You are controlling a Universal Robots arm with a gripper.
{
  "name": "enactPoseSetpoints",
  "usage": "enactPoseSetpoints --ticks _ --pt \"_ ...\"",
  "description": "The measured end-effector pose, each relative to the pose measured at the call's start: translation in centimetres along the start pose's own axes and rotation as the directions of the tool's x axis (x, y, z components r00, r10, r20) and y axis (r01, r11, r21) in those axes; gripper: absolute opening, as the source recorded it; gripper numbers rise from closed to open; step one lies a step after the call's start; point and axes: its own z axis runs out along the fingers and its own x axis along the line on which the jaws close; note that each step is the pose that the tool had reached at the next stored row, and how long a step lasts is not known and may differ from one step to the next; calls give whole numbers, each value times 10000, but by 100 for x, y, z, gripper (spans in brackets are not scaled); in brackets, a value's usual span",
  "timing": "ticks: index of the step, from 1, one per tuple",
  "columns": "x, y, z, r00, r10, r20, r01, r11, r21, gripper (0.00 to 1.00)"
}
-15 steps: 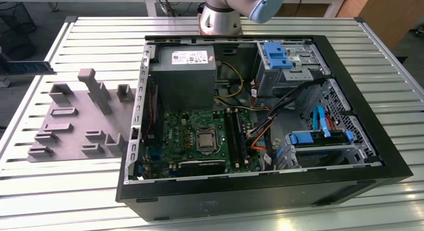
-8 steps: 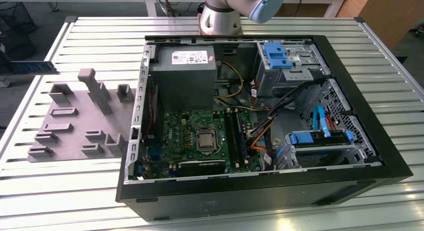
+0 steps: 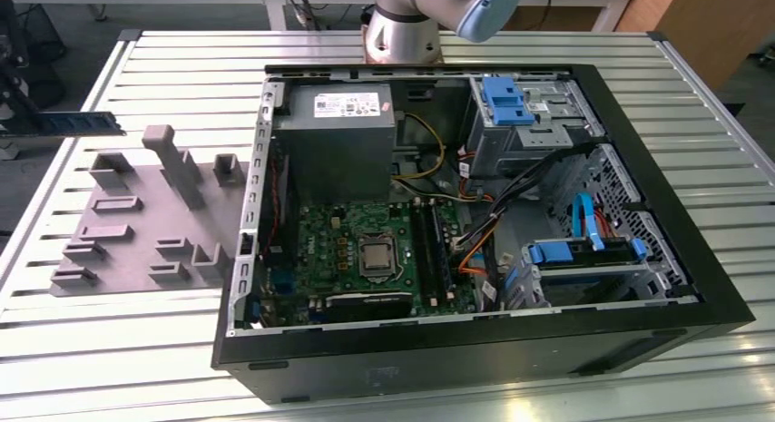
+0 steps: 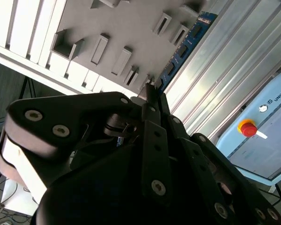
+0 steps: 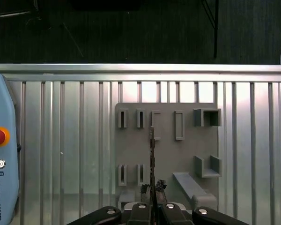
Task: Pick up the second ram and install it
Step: 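Pick up the second ram and move it above second insertion slot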
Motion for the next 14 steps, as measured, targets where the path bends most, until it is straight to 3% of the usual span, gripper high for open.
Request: enactPoseSetpoints --ticks 14 --pt "-3 -176 -3 10000 -1 0 1 10000 0 14"
